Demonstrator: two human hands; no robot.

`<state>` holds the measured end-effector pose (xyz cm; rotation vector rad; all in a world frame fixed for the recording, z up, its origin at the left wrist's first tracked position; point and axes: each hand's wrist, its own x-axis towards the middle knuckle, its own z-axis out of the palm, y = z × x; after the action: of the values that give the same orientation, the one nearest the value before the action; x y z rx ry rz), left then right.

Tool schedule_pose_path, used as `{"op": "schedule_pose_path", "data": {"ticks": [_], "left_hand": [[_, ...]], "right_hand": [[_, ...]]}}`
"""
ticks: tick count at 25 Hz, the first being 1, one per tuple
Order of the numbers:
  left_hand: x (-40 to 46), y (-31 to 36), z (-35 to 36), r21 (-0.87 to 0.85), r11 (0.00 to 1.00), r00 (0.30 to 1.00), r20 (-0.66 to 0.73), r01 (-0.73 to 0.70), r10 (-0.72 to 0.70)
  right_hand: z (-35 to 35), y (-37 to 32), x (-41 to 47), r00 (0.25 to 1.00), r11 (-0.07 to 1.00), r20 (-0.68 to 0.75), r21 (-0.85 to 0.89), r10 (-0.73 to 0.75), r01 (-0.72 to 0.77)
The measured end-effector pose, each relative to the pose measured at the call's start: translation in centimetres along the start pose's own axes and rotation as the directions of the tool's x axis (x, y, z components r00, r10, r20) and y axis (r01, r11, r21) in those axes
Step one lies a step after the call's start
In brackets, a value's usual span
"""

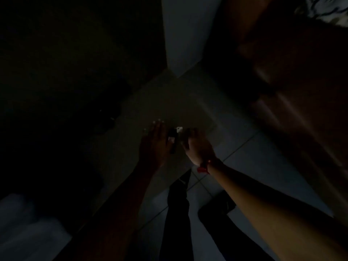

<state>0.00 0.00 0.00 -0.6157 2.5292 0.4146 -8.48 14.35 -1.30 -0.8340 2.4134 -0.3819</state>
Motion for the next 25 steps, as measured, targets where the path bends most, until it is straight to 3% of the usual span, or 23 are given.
{"op": "schedule_pose_path", "data": {"ticks": [4,7,16,20,25], "left_hand": [[-0.3,-2.0,3.9,0.101,0.995,1.0,0.024,0.017,-0.02],[0.1,-2.5,5.3,0.103,0.994,0.999,0.012,0.032,-0.034],[0.0,-2.6,4.9,0.054,0.997,0.999,-0.016,0.053,-0.052],[-0.3,-2.0,2.1,0.057,0.997,0.999,-0.01,0.046,-0.045],[-1.0,2.2,-6.4,0.083,0.995,0.997,-0.038,-0.061,0.064]], "right_hand": [[3.1,-1.2,1.6,0.99,0.983,-0.009,0.123,0.138,-0.136],[4.4,-1.7,3.2,0.974,0.967,-0.124,0.194,0.191,-0.165],[3.5,-1.2,4.8,0.99,0.988,-0.105,0.133,0.095,-0.081],[0.5,-0.8,4.3,0.975,0.953,-0.145,0.276,0.171,-0.126],[-10.2,-0.7,2.7,0.963,0.857,-0.158,0.503,0.218,-0.111]]}}
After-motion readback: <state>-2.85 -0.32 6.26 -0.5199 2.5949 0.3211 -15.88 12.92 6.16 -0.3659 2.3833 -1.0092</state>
